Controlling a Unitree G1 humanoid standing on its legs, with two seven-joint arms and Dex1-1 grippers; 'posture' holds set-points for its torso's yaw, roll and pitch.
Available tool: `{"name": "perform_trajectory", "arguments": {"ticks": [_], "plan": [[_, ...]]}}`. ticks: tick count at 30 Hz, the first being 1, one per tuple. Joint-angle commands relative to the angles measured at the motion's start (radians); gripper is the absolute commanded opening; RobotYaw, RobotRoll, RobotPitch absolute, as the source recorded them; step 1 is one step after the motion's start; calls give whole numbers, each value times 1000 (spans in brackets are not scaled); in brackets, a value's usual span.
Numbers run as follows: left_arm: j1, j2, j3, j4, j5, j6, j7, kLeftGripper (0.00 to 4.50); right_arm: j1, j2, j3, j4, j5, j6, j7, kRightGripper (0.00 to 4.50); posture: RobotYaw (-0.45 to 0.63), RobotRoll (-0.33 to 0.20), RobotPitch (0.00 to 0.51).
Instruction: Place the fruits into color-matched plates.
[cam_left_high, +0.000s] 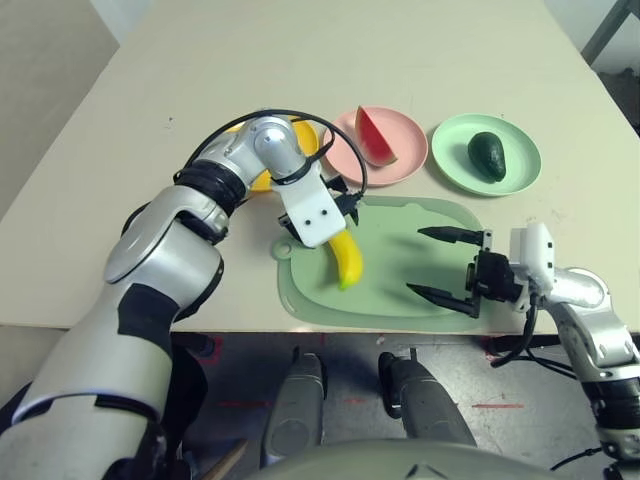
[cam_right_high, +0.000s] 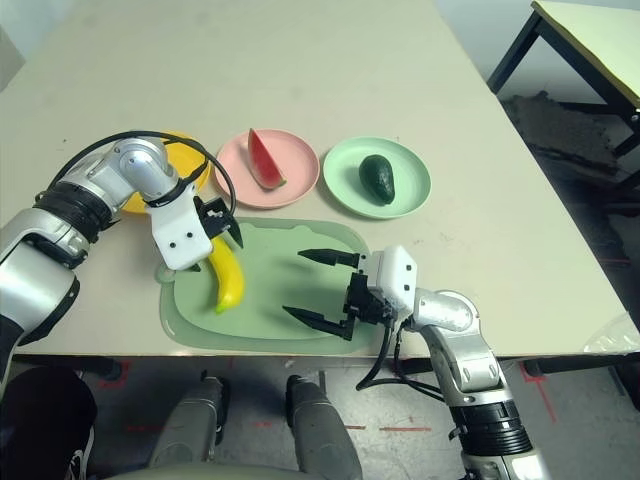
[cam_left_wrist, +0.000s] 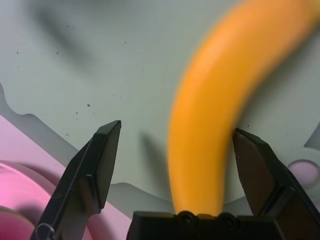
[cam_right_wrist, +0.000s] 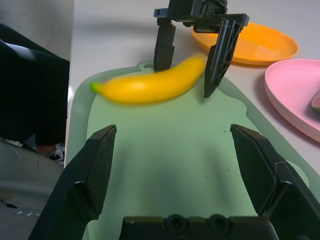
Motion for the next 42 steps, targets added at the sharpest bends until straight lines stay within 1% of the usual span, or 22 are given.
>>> {"name": "perform_trajectory", "arguments": {"ticks": [1,10,14,18,22,23,24,30,34,37,39,42], "plan": [[39,11,-20,-20,21,29,-5,4500,9,-10,12,-11,4,-7,9,4449,-29,0,241],[70,49,-38,-74,30,103,-5,4500,12,-11,12,-11,3,-8,8,4449,-30,0,235],[80,58,-52,-101,17,134,-5,4500,13,-14,11,-15,3,-6,7,4449,-35,0,236],[83,82,-99,-145,-10,185,-5,3603,13,-17,8,-14,4,-7,6,4500,-39,0,240],[77,111,-149,-175,-35,215,-5,2100,13,-20,9,-22,3,-6,3,4500,-43,0,242],[75,117,-157,-178,-37,220,-5,1817,13,-21,10,-27,4,-3,2,4500,-43,0,242],[73,122,-164,-180,-37,223,-5,1653,13,-21,10,-31,5,0,2,4500,-44,0,242],[49,147,-188,-172,-62,237,-5,1647,7,-17,11,-41,10,12,-7,4500,-40,0,243],[0,183,-178,-156,-100,262,-5,1647,10,-13,2,-48,22,31,-22,4500,-30,0,247],[-43,222,-152,-124,-121,267,-5,1647,26,-5,-5,-77,40,70,-58,4500,-24,0,250],[-82,256,-114,-81,-131,269,-5,1647,50,14,-8,-130,62,123,-119,4500,-15,0,253],[-118,279,-75,-30,-124,264,-5,1647,79,29,-4,-193,73,173,-177,4500,-10,0,255]]}}
